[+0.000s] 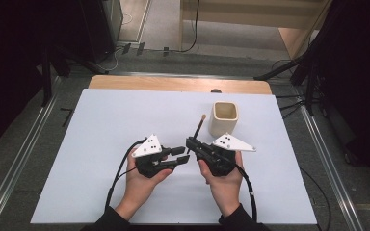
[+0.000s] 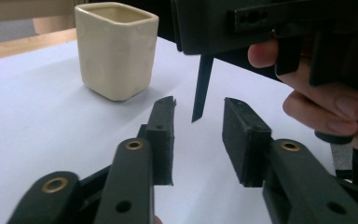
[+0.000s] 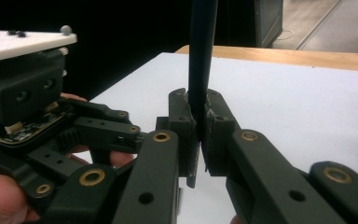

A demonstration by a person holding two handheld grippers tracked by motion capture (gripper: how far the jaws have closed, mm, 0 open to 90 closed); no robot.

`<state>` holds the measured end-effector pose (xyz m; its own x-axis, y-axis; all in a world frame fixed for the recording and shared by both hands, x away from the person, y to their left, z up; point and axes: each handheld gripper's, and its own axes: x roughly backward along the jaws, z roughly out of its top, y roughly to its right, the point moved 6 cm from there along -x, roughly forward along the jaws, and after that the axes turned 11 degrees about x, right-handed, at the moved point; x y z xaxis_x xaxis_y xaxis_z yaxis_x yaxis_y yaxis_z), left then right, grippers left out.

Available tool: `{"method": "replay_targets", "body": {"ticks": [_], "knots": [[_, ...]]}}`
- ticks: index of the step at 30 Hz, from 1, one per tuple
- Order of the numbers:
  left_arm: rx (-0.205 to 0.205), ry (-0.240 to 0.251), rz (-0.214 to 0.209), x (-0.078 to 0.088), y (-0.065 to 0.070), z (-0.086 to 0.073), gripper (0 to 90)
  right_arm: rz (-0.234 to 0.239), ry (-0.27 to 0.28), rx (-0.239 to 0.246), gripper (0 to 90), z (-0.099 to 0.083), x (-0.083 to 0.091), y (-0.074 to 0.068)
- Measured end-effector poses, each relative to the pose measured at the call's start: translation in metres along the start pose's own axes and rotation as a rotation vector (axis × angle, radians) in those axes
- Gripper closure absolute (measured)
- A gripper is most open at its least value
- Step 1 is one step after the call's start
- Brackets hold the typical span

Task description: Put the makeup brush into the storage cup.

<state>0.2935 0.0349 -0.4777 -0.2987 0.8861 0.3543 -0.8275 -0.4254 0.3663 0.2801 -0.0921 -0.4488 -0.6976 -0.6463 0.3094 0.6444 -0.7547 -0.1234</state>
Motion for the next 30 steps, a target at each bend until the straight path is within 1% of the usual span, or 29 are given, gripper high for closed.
{"method": "replay_targets", "body": {"ticks": [2, 4, 6, 7, 8, 9, 13, 16, 17, 18, 19, 20, 21, 25, 27, 30], "knots": [[0.010, -0.002, -0.003, -0.002, 0.001, 0.000, 70.9, 0.007, -0.003, 0.010, 85.5, 0.000, -0.001, -0.003], [0.002, -0.016, -0.008, -0.003, 0.003, 0.000, 73.0, 0.007, -0.001, 0.013, 85.5, 0.000, -0.001, -0.005], [-0.004, -0.029, -0.011, -0.005, 0.004, 0.000, 77.4, 0.007, -0.002, 0.020, 85.5, 0.001, -0.001, -0.007], [-0.006, -0.028, -0.008, -0.004, 0.004, 0.000, 82.6, 0.007, -0.004, 0.024, 85.5, 0.001, -0.001, -0.008], [-0.007, -0.025, -0.003, -0.004, 0.003, 0.000, 82.6, 0.007, -0.004, 0.024, 85.5, 0.001, -0.001, -0.008], [-0.006, -0.028, -0.004, -0.004, 0.003, 0.000, 85.1, 0.006, -0.003, 0.026, 85.6, 0.001, -0.001, -0.008], [-0.017, -0.040, 0.002, -0.005, 0.005, -0.001, 86.6, 0.005, -0.008, 0.028, 85.5, 0.000, -0.002, -0.009], [-0.025, -0.033, 0.007, -0.005, 0.006, 0.000, 87.0, 0.003, -0.004, 0.026, 84.8, 0.000, -0.002, -0.008], [-0.030, -0.034, 0.014, -0.005, 0.006, -0.001, 87.1, -0.007, 0.022, 0.025, 68.7, 0.003, -0.001, -0.008], [-0.036, -0.039, 0.020, -0.005, 0.005, -0.001, 87.1, -0.007, 0.022, 0.025, 68.7, 0.003, -0.001, -0.008], [-0.041, -0.041, 0.019, -0.006, 0.005, -0.003, 87.1, -0.037, 0.042, 0.029, 54.8, 0.008, 0.001, -0.006], [-0.041, -0.041, 0.019, -0.006, 0.005, -0.003, 87.1, -0.037, 0.042, 0.029, 54.8, 0.008, 0.001, -0.006], [-0.046, -0.047, 0.021, -0.007, 0.005, -0.005, 87.1, -0.046, 0.055, 0.022, 51.4, 0.012, 0.005, -0.004], [-0.057, -0.057, 0.014, -0.010, 0.006, -0.009, 87.1, -0.048, 0.076, 0.027, 52.0, 0.019, 0.011, -0.001], [-0.059, -0.065, 0.013, -0.012, 0.008, -0.011, 87.1, -0.049, 0.084, 0.030, 55.0, 0.022, 0.015, 0.000], [-0.070, -0.070, 0.006, -0.014, 0.009, -0.013, 87.1, -0.027, 0.090, 0.013, 60.9, 0.025, 0.017, 0.000]]}}
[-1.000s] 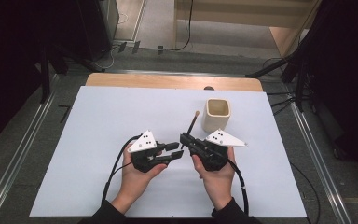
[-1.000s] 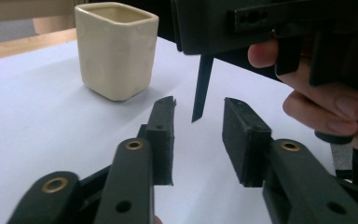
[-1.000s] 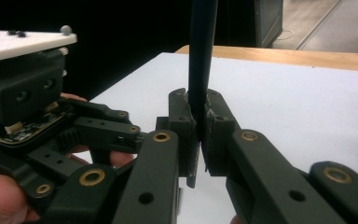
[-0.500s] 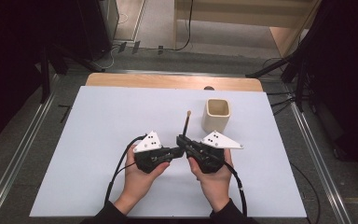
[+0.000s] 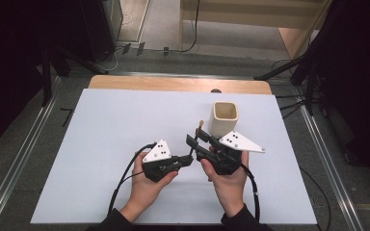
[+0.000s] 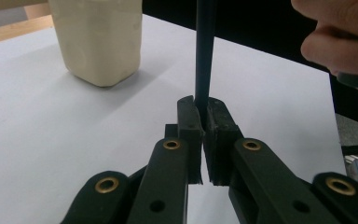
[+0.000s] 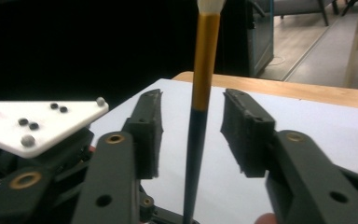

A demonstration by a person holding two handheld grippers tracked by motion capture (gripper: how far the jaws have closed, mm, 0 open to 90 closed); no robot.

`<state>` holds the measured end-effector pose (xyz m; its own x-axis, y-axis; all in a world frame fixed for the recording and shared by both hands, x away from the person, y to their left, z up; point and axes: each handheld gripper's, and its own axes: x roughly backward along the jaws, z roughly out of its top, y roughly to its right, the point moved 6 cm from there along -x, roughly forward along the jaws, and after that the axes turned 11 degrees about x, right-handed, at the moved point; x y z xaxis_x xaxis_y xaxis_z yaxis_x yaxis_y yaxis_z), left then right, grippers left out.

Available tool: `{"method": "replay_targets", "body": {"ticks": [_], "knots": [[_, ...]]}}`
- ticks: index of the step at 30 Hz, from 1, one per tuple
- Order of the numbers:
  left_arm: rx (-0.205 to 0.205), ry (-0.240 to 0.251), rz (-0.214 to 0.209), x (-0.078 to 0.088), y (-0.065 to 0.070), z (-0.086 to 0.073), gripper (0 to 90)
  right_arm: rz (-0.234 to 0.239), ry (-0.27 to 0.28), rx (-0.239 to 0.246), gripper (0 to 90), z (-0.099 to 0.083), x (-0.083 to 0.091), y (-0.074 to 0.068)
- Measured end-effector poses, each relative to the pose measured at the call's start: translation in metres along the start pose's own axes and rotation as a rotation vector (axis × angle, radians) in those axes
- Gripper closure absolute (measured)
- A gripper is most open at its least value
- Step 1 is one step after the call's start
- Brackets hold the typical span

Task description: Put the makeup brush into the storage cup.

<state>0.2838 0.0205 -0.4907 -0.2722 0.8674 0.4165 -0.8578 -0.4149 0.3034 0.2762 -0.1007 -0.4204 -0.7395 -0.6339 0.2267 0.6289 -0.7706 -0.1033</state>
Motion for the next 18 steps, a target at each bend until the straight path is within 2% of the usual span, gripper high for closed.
{"method": "replay_targets", "body": {"ticks": [5, 6, 7, 9, 14, 16, 18], "knots": [[-0.009, -0.007, -0.003, -0.0028, 0.0024, -0.0023, 87.1, 0.011, 0.005, -0.039, 67.0, -0.0006, 0.0011, 0.0036], [-0.007, -0.009, -0.003, -0.0031, 0.0025, -0.0028, 87.1, 0.013, 0.005, -0.048, 73.6, -0.0008, 0.0018, 0.0045], [-0.007, -0.010, -0.002, -0.0034, 0.0025, -0.0031, 87.1, 0.013, 0.005, -0.048, 73.6, -0.0008, 0.0018, 0.0045], [-0.006, -0.012, -0.005, -0.0039, 0.0025, -0.0039, 87.1, -0.004, -0.004, -0.042, 83.3, -0.0016, 0.0024, 0.0050], [0.017, 0.007, -0.035, -0.0041, 0.0022, -0.0048, 85.2, -0.012, -0.017, -0.037, 84.2, -0.0018, 0.0021, 0.0033], [0.032, 0.017, -0.057, -0.0026, 0.0032, -0.0038, 67.9, -0.033, -0.016, -0.021, 84.2, -0.0011, 0.0029, 0.0041], [0.022, 0.033, -0.064, 0.0008, 0.0041, -0.0026, 53.5, -0.037, -0.015, -0.011, 84.2, -0.0004, 0.0042, 0.0059]]}}
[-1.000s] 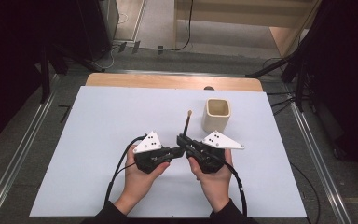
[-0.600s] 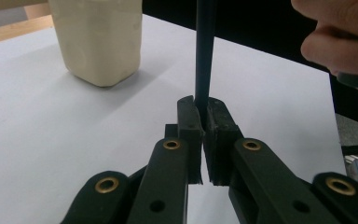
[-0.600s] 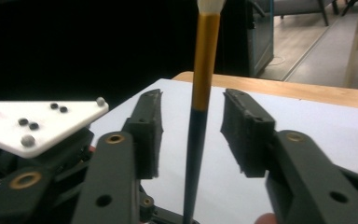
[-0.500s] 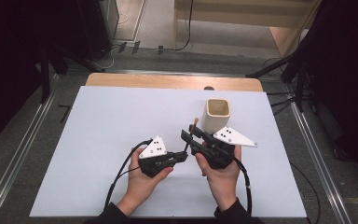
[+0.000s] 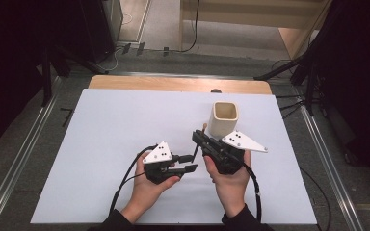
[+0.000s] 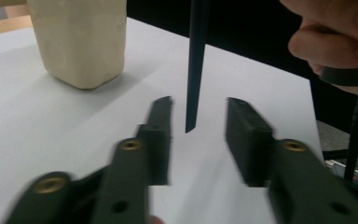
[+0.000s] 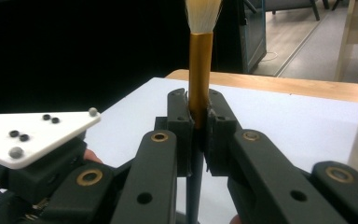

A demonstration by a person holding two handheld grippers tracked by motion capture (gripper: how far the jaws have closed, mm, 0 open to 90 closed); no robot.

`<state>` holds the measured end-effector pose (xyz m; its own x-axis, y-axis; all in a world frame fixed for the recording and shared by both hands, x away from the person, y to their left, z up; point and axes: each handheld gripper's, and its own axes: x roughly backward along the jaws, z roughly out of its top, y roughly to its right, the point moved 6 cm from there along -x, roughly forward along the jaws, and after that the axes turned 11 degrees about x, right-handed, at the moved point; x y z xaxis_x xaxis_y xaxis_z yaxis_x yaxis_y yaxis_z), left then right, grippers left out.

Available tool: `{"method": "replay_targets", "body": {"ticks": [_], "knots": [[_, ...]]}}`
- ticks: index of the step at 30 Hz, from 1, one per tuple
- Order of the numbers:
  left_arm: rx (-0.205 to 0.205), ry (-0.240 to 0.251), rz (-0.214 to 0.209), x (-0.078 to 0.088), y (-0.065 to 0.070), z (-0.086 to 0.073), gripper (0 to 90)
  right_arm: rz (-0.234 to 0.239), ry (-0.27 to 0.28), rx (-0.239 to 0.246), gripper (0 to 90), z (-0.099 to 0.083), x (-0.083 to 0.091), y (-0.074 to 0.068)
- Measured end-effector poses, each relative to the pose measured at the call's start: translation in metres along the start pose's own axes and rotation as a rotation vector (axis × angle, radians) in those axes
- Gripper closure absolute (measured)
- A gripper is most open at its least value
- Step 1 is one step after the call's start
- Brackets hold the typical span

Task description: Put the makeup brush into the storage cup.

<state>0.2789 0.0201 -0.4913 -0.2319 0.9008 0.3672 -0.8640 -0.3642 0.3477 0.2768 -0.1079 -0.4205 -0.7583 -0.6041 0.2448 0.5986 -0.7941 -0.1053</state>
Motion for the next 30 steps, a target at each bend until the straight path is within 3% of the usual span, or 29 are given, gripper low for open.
{"method": "replay_targets", "body": {"ticks": [7, 22, 30], "knots": [[0.034, 0.081, 0.020, 0.024, -0.011, 0.004, 0.0, -0.030, -0.001, 0.023, 84.3, 0.001, 0.003, 0.010], [0.060, 0.157, 0.177, 0.092, -0.045, -0.006, 0.0, -0.055, 0.002, 0.052, 84.3, 0.005, 0.006, 0.020], [0.037, 0.194, 0.248, 0.128, -0.054, -0.014, 0.0, -0.069, -0.004, 0.059, 84.3, 0.004, 0.005, 0.028]]}}
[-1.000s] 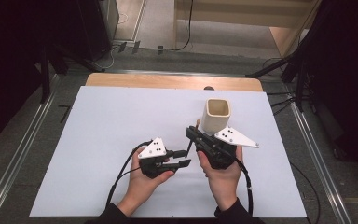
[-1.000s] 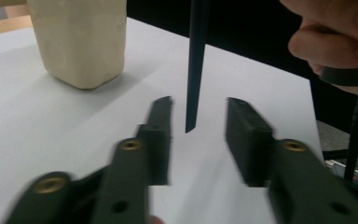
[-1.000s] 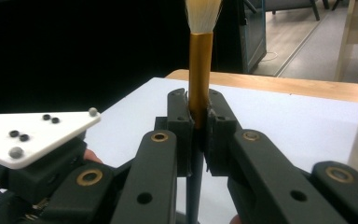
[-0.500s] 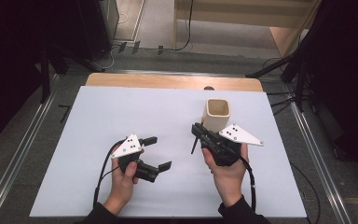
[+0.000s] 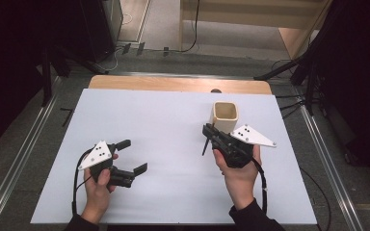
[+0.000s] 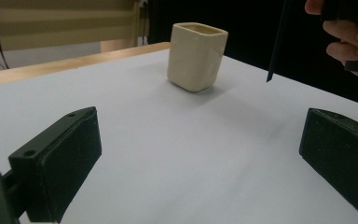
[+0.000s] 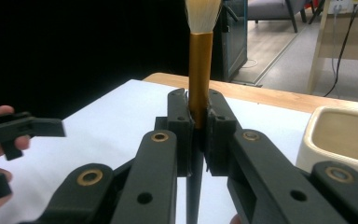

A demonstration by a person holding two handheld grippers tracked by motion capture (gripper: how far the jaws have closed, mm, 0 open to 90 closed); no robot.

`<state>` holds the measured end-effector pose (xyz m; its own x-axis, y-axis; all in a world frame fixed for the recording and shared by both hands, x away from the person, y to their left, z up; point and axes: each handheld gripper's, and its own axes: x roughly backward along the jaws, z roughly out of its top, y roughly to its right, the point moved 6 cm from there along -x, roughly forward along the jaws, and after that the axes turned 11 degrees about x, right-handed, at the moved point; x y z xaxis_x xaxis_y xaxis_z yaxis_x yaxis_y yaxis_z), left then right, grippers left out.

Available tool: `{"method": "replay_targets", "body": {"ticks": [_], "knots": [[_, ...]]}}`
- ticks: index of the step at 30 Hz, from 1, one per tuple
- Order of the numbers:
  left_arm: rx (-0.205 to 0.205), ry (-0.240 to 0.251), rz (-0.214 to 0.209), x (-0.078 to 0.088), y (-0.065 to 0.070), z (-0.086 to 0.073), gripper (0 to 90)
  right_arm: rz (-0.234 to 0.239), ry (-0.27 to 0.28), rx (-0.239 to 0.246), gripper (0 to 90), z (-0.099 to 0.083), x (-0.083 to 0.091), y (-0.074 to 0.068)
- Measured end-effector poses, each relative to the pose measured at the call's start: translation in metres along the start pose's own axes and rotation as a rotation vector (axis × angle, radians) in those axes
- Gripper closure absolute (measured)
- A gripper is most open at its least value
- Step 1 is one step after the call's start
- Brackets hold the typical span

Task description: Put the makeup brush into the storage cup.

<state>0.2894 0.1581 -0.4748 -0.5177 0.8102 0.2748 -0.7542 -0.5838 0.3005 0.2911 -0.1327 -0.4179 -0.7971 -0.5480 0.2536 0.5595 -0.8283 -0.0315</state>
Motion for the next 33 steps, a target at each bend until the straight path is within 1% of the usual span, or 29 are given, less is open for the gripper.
{"method": "replay_targets", "body": {"ticks": [4, 6, 7, 11, 13, 20, 24, 29, 33], "knots": [[-0.012, 0.017, 0.030, 0.013, -0.006, -0.003, 0.0, -0.008, -0.002, 0.003, 84.3, 0.000, 0.000, 0.005], [-0.019, 0.024, 0.037, 0.019, -0.008, -0.004, 0.0, -0.015, 0.000, 0.002, 84.3, 0.000, 0.000, 0.008], [-0.013, 0.030, 0.041, 0.021, -0.009, -0.005, 0.0, -0.018, 0.002, 0.002, 84.3, 0.001, -0.001, 0.010], [-0.013, 0.043, 0.061, 0.031, -0.014, -0.006, 0.0, -0.032, 0.002, 0.003, 84.3, 0.002, -0.001, 0.014], [-0.014, 0.046, 0.075, 0.036, -0.016, -0.007, 0.0, -0.038, 0.004, 0.006, 84.3, 0.003, -0.001, 0.017], [-0.004, 0.052, 0.107, 0.051, -0.027, -0.014, 0.0, -0.055, 0.014, 0.024, 84.3, 0.009, 0.000, 0.024], [-0.011, 0.047, 0.123, 0.057, -0.031, -0.017, 0.0, -0.071, 0.021, 0.026, 84.3, 0.014, 0.001, 0.030], [-0.004, 0.049, 0.134, 0.064, -0.034, -0.020, 0.0, -0.083, 0.027, 0.030, 84.3, 0.021, 0.003, 0.037], [-0.007, 0.049, 0.145, 0.068, -0.036, -0.022, 0.0, -0.095, 0.033, 0.038, 84.3, 0.027, 0.005, 0.042]]}}
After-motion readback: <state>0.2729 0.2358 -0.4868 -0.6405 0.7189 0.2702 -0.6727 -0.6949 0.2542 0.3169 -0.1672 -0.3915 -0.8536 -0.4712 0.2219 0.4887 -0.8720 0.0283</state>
